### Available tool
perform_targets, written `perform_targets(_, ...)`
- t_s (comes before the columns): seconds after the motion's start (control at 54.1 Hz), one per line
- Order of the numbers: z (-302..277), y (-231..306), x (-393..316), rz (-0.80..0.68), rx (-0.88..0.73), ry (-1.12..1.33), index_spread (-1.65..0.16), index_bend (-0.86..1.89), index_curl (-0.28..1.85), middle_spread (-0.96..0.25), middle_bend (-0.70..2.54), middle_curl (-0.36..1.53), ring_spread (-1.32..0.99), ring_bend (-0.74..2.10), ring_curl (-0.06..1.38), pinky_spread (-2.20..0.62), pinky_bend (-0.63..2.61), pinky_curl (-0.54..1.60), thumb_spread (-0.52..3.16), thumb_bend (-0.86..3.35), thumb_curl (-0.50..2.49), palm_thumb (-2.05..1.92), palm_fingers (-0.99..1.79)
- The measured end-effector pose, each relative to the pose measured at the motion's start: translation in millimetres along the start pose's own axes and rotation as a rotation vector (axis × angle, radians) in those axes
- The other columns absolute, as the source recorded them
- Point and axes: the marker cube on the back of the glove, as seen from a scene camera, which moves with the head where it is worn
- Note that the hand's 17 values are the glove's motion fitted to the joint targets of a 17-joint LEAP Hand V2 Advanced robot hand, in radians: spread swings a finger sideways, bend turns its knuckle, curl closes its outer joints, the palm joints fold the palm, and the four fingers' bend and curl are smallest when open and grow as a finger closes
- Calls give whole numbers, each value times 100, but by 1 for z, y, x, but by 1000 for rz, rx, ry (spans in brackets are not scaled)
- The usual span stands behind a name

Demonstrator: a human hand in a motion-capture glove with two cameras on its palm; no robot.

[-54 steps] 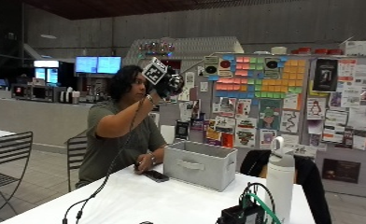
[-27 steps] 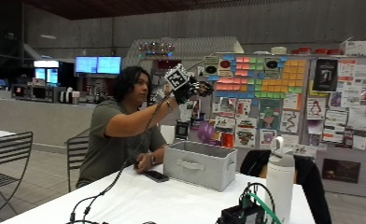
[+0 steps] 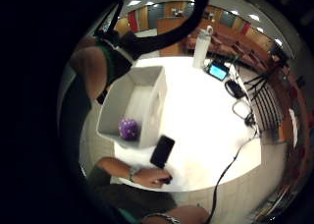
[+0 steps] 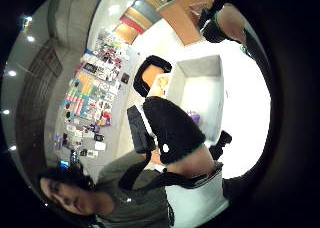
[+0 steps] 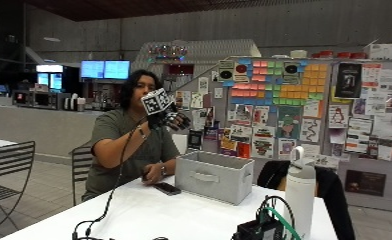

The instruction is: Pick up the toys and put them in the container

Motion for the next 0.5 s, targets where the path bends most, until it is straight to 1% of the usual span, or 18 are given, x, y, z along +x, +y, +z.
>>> perform_targets(0.203,21,84,40,2,-67,-1,-41,33,68,-14,43,51,-22,92,34,-7,87,34,128,-5,24,-7,32)
perform_targets(0.277,24,104,51,3,-73,-4,-41,33,67,-13,43,50,-22,90,34,-6,84,33,129,-5,23,-7,32)
perform_targets(0.499,36,155,80,66,-96,12,-41,34,65,-14,43,49,-21,85,32,-4,79,32,130,-5,20,-7,31)
